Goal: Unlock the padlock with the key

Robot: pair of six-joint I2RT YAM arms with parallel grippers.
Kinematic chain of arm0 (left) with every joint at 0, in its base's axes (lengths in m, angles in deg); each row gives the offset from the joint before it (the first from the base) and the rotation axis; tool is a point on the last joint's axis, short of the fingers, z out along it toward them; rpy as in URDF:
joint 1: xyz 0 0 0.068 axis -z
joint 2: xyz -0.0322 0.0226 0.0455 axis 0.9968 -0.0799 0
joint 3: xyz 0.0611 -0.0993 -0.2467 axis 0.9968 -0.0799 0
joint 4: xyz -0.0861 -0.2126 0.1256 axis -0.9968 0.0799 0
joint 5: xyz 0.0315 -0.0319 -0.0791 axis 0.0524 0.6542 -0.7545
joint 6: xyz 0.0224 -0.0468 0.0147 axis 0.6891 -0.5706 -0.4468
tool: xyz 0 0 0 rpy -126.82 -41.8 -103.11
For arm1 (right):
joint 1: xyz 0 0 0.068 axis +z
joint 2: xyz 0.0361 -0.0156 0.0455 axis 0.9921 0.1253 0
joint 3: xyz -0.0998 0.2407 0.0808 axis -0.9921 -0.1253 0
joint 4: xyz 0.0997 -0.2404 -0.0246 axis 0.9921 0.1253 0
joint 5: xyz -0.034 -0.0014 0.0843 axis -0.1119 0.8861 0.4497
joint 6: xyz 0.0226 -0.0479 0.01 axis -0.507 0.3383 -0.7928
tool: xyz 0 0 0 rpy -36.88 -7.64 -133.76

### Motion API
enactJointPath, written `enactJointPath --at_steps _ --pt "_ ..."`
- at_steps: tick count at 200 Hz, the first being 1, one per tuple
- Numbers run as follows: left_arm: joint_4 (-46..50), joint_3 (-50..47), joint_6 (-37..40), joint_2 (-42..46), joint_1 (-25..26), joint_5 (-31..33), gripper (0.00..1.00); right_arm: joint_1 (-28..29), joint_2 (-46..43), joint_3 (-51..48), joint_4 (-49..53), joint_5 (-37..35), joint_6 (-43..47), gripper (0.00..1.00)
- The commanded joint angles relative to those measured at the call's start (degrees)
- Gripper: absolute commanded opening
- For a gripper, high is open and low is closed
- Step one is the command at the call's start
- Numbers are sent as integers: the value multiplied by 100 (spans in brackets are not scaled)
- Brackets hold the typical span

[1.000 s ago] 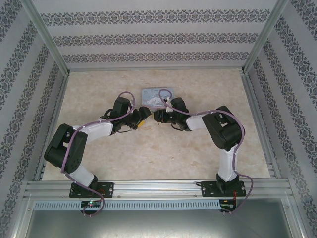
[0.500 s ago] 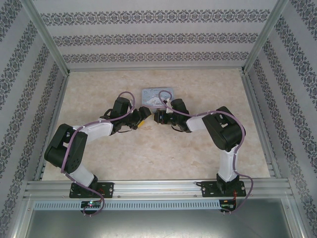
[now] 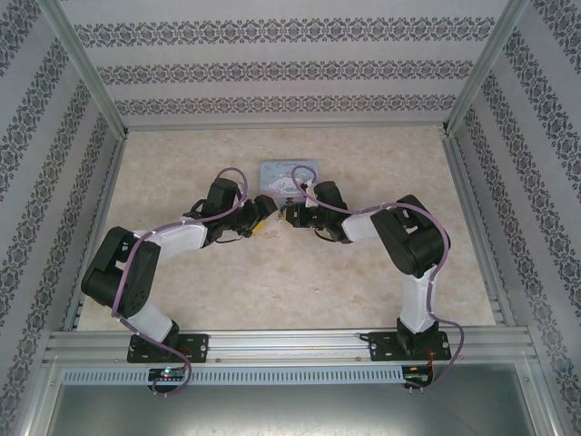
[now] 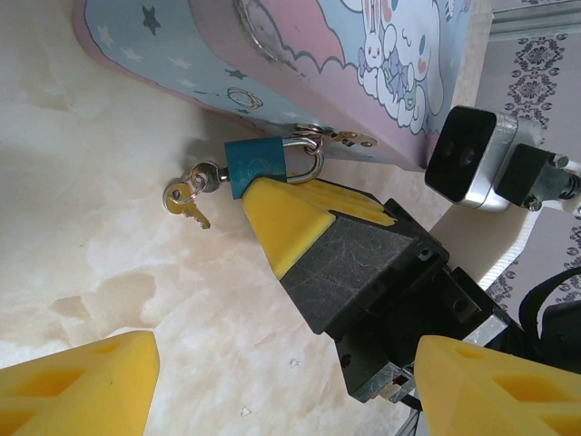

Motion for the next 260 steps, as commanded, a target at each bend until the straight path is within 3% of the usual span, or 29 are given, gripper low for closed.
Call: enactJointPath --at_steps 1,63,118,191,260 --pt "-68 -45 160 -102 -61 -59 74 -93 -42 -208 238 320 -257 6" --pt "712 292 1532 -320 -60 -161 67 -287 -151 -179 345 1068 -117 0" --pt "480 401 2640 -696 -58 -521 58 -477 -82 -158 372 1742 -30 0" --pt "-856 425 2658 -1362 -69 -958 54 -556 -47 -189 371 2272 -3 0" --pt "-2165 433 2084 -1857 -194 -1372 49 -598 -55 -194 415 2497 23 0"
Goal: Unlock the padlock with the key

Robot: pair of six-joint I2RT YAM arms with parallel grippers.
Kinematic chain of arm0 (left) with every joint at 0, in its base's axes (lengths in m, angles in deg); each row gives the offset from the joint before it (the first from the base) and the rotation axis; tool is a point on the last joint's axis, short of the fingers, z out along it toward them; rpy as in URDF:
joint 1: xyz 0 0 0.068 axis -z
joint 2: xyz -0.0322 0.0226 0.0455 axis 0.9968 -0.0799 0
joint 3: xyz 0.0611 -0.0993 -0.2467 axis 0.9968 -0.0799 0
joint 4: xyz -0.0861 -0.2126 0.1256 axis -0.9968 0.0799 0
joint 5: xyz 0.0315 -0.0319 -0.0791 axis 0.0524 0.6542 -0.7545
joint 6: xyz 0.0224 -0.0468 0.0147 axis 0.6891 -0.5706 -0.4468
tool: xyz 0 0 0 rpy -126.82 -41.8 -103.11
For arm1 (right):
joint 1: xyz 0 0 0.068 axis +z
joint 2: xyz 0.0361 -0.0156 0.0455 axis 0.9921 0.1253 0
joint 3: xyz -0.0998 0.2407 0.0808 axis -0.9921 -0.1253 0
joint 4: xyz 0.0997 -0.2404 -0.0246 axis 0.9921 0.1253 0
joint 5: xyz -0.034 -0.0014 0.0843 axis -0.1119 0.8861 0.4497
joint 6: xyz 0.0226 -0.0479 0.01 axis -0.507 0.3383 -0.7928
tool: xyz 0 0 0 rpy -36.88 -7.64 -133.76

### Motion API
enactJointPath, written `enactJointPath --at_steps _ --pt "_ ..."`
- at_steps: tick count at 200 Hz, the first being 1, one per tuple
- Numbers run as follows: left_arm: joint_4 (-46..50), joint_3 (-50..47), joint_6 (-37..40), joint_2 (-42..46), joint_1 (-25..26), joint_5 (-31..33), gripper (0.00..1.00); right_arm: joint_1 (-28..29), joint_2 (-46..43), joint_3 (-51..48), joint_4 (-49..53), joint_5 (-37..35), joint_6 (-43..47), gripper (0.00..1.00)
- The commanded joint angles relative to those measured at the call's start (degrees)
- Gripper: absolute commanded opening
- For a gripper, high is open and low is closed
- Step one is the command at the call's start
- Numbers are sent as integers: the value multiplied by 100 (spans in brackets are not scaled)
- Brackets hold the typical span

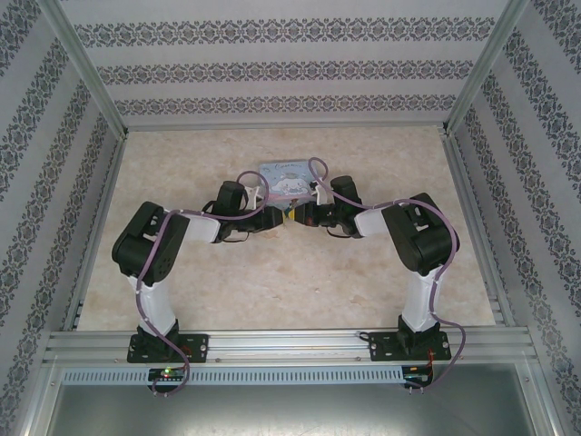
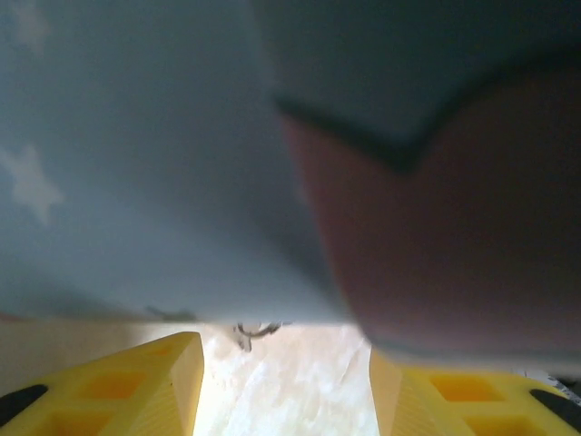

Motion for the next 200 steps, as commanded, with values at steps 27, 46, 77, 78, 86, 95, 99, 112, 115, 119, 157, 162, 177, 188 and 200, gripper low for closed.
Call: enactJointPath --at_steps 27,46,77,78,86,95,99,112,115,119,157,162,177,188,200 --pt "-1070 96 -446 -395 -71 -302 46 13 73 -95 265 606 -67 0" --pt "-1378 49 -635 -508 -78 -335 44 15 91 -79 254 632 -90 0" --pt "-1715 17 -811 -645 -73 -443 41 8 109 -71 211 644 -131 0" --pt "-1718 19 -811 -649 -72 -443 41 11 109 -70 208 642 -129 0" --pt "-1735 9 -820 -655 -67 -461 41 7 115 -66 201 640 -136 0" --pt "-1779 -9 -834 -656 -69 -498 40 7 122 -60 190 641 -151 0" --pt "-1805 -21 -844 -662 -63 -510 40 9 126 -63 180 640 -156 0" --pt "-1901 -58 -880 -667 -67 -539 38 12 143 -60 168 641 -172 0" --pt "-1916 -68 -887 -664 -65 -553 37 7 144 -52 164 640 -171 0" --pt "-1936 -84 -888 -675 -69 -566 37 8 144 -56 170 632 -170 0" --pt "-1998 -127 -907 -692 -44 -693 28 9 187 -43 127 601 -201 0" --pt "-1988 -129 -908 -691 -41 -699 28 13 188 -43 126 591 -206 0" --pt "-1967 -155 -885 -693 -28 -720 29 8 197 -34 111 587 -223 0" --pt "-1898 -170 -842 -706 -21 -704 33 13 205 -33 101 596 -237 0" --pt "-1887 -212 -828 -706 -22 -675 38 16 199 -38 99 596 -241 0"
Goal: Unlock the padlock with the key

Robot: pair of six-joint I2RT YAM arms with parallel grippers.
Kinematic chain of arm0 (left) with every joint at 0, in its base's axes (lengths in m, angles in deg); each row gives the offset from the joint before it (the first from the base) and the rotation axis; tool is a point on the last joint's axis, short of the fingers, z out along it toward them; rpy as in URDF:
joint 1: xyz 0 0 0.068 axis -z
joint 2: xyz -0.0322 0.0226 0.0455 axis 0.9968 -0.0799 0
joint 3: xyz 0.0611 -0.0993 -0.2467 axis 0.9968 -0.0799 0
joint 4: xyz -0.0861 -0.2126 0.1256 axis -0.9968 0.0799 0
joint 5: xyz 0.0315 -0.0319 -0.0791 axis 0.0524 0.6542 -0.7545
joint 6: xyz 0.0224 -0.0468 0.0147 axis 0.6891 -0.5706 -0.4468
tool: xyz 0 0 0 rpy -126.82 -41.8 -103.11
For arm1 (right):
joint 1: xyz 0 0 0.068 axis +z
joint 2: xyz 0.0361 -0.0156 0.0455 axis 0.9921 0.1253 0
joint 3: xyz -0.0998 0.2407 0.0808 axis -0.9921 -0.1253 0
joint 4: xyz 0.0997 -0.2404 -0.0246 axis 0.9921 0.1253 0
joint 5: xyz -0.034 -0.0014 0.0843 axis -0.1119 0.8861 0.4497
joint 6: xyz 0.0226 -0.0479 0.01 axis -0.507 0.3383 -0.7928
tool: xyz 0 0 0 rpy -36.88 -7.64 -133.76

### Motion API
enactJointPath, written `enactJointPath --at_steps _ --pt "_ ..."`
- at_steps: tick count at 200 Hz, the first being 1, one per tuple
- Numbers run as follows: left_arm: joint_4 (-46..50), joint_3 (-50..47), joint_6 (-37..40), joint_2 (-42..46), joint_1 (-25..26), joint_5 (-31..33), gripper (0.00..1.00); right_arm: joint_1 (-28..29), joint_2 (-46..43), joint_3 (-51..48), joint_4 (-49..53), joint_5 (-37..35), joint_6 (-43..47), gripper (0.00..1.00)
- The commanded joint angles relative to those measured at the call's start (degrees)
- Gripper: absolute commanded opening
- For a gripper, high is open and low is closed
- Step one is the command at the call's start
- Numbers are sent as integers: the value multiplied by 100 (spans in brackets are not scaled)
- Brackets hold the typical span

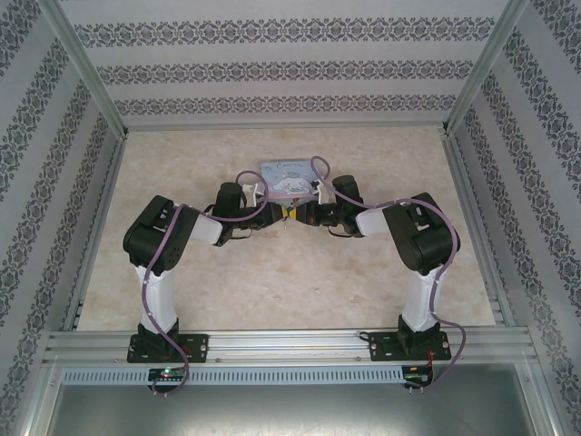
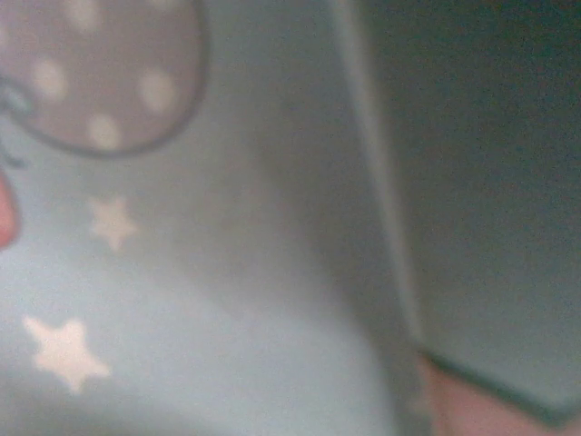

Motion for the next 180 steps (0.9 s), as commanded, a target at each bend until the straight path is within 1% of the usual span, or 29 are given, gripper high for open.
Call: enactJointPath --at_steps 1,13,33,49,73,128,146,161,171,180 --pt "-173 -125 73 -108 45 -234 38 88 189 -36 130 491 -193 0" --pt "-160 -154 82 -124 47 -223 40 88 192 -33 126 501 -193 0" --pt "-185 -185 78 -164 44 -198 40 95 195 -43 109 489 -208 0" --pt "-271 -189 29 -198 73 -251 35 92 204 -49 96 486 -214 0" --pt "-294 -154 24 -217 134 -294 34 109 213 -45 81 476 -234 0" --pt "-329 -100 -2 -270 251 -383 24 140 267 -25 67 456 -244 0" --pt "-305 -85 -2 -271 267 -407 13 140 285 -25 58 440 -247 0" --pt "-243 -91 10 -247 284 -359 10 154 289 -25 61 422 -247 0" --pt "-134 -94 54 -207 298 -295 2 157 298 -25 70 398 -250 0" --pt "-13 -106 138 -147 328 -199 0 162 298 -29 69 373 -255 0"
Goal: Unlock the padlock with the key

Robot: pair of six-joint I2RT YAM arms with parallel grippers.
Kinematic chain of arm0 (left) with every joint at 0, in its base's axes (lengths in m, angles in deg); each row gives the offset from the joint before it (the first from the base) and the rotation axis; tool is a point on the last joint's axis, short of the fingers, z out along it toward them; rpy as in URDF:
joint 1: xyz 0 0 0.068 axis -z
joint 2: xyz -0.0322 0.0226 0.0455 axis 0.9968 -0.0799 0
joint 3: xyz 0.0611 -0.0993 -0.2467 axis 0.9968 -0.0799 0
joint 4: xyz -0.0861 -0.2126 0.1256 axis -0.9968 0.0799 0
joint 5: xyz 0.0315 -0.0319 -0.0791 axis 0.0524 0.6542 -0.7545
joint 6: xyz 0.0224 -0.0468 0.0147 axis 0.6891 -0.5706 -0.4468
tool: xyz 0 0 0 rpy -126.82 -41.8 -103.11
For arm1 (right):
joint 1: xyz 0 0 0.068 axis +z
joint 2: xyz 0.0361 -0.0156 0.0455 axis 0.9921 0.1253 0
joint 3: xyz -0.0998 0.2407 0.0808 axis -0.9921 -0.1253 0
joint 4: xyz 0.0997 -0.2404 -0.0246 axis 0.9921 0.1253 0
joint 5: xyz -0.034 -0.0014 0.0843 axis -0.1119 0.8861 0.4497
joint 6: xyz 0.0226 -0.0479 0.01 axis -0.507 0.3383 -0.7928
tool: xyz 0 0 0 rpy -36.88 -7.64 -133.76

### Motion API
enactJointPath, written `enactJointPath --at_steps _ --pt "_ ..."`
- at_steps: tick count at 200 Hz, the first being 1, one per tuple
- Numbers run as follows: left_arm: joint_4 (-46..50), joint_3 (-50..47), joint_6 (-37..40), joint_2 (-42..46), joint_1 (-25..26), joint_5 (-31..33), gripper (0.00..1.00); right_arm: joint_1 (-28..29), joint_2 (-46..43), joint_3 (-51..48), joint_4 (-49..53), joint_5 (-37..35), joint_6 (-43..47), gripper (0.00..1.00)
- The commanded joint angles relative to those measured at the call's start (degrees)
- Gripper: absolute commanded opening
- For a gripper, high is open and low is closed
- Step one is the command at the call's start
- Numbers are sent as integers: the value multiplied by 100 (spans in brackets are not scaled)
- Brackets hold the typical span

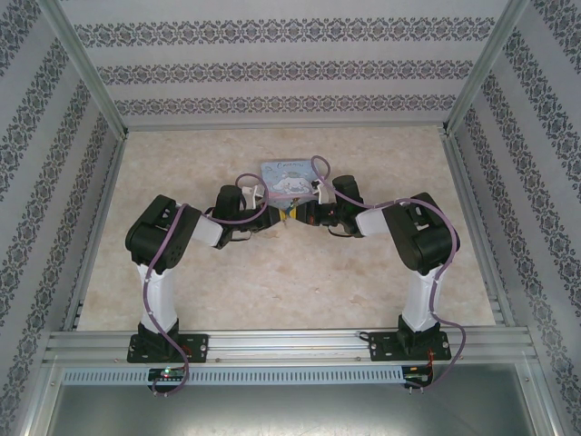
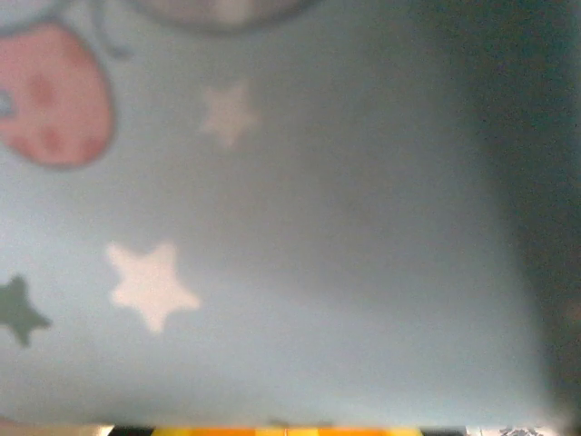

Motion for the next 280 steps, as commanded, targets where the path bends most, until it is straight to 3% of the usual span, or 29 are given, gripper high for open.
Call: enactJointPath --at_steps 1,115,193,239,280 --pt "255 6 121 -20 317 -257 0 163 275 -32 154 369 -193 0" --pt "1464 -234 1066 1297 1034 1348 0 324 323 0 260 8 -363 0" --pt "1535 -297 1097 1628 1203 1312 0 301 382 8 177 210 -371 0" --pt "1149 -370 761 1316 1117 1255 23 291 291 -6 103 490 -349 0" --pt "427 -519 306 1010 976 999 28 281 291 0 70 649 -345 0"
